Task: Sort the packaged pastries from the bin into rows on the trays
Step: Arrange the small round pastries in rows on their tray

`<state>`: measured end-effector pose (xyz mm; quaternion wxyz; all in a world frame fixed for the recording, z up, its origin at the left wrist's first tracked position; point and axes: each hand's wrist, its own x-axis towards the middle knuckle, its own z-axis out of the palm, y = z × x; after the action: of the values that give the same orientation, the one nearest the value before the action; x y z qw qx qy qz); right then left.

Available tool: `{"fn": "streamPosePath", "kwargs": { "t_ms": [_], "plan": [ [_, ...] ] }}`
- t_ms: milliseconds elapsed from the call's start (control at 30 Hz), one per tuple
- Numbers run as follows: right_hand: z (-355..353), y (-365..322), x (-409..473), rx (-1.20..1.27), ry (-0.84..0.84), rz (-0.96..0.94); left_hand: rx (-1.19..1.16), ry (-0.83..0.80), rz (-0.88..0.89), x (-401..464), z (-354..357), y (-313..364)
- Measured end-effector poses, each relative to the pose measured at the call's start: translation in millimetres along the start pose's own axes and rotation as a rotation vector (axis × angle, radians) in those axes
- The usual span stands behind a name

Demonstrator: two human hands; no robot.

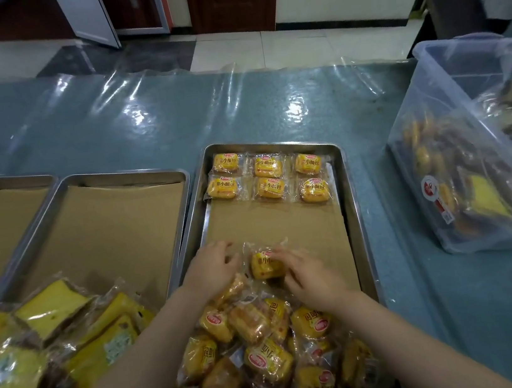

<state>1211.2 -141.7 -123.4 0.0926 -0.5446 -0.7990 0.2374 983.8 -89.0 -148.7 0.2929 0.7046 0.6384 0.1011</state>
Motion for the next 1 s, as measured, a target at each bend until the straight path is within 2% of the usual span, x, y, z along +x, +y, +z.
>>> {"fn": "streamPosePath", "kwargs": {
  "t_ms": [100, 200, 400, 667, 1000],
  "plan": [
    [9, 3, 6, -0.096, -0.162, -0.107, 0.177, 0.071, 0.049, 6, -8, -14],
    [14, 4, 14, -0.186, -0.230, -0.127, 0.280, 0.075, 0.051, 11, -17, -27],
    [23, -3, 42, -0.320, -0.295, -0.099, 0.214, 0.024, -0.037, 11, -18, -48],
    [31, -12, 110, -0.239, -0.270, -0.067, 0.195, 0.045, -0.053, 7, -13, -49],
    [32, -39, 164, -0.228, -0.262, -0.050, 0.277, 0.101, -0.030, 8, -5, -59]
  ]
}}
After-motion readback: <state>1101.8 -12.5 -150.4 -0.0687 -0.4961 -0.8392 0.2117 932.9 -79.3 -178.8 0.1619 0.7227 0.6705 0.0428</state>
